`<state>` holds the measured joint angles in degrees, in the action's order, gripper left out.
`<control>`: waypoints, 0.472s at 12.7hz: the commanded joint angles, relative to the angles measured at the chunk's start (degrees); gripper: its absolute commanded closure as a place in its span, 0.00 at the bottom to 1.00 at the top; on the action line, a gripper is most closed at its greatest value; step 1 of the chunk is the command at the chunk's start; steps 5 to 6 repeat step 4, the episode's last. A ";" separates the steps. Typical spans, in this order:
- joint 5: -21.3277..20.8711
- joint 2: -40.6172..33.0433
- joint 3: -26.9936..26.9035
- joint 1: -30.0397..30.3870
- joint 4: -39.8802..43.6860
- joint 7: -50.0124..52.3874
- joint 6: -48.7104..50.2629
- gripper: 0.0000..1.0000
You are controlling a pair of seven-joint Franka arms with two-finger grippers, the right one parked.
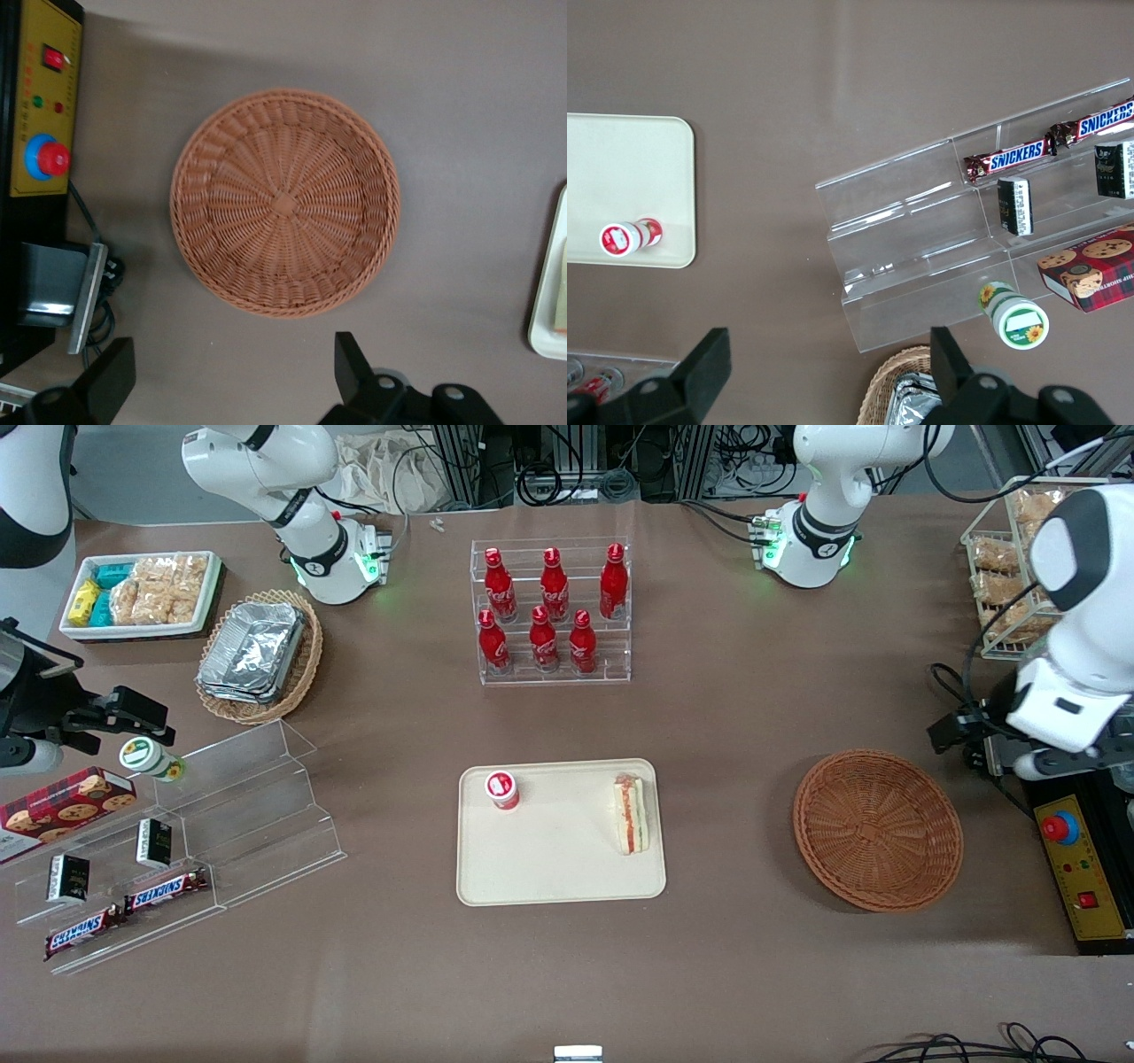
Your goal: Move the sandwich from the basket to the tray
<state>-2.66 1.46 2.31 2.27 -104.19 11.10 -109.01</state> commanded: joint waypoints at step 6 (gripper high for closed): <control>0.73 13.47 1.03 0.19 23.31 6.47 14.61 0.00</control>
